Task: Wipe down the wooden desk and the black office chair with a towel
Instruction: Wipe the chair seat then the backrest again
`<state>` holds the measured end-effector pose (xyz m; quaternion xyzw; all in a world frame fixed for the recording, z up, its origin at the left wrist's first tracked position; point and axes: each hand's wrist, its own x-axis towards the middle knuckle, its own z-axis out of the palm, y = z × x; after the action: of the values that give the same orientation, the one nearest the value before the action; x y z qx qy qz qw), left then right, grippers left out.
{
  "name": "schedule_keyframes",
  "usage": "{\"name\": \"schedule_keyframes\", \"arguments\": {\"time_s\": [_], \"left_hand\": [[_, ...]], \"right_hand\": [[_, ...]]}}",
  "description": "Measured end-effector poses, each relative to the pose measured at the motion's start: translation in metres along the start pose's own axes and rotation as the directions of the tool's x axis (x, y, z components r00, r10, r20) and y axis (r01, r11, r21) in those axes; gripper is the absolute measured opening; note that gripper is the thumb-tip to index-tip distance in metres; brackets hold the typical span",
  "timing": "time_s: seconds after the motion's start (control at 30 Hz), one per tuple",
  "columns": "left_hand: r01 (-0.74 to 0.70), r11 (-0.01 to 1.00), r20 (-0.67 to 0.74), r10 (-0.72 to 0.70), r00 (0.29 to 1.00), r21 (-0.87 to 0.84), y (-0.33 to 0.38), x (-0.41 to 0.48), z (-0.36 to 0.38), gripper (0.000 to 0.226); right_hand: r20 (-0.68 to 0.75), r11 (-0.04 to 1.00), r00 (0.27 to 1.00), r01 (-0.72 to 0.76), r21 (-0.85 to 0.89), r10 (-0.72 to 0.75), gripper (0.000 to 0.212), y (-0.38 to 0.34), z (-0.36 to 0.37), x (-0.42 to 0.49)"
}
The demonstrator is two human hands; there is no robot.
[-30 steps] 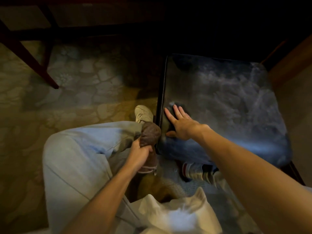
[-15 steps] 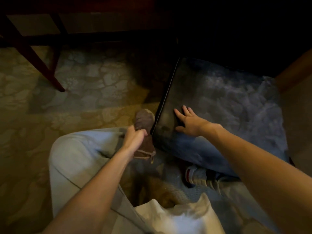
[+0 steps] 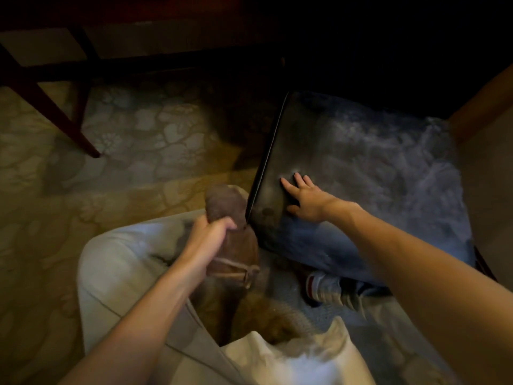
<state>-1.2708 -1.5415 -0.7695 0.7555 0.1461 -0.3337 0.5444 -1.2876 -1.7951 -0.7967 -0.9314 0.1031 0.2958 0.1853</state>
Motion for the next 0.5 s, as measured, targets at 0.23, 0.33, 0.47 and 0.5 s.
{"name": "schedule_keyframes", "arguments": {"time_s": [0.23, 0.33, 0.47, 0.5], "left_hand": [[0.067, 0.927, 0.255, 0.032, 0.966, -0.37, 0.069, 0.02, 0.039, 0.049], [-0.192, 0.97, 0.096, 0.207, 0.974, -0.147, 0.066, 0.043, 0.054, 0.053], [-0.242, 0.97, -0.033, 0.242, 0.97, -0.01, 0.048, 0.07, 0.034, 0.05], [-0.175, 0.984, -0.001, 0.175, 0.985, 0.014, 0.038, 0.079, 0.025, 0.051]], "right_hand": [[0.031, 0.192, 0.999, -0.027, 0.981, -0.018, 0.068, -0.026, -0.026, -0.039], [0.027, 0.042, 0.999, -0.028, 0.999, 0.019, 0.059, -0.025, -0.024, -0.05], [-0.411, 0.504, 0.822, 0.18, 0.844, 0.394, 0.038, -0.011, -0.031, -0.038], [-0.535, 0.64, 0.741, 0.188, 0.745, 0.405, 0.037, -0.006, -0.036, -0.034]]}}
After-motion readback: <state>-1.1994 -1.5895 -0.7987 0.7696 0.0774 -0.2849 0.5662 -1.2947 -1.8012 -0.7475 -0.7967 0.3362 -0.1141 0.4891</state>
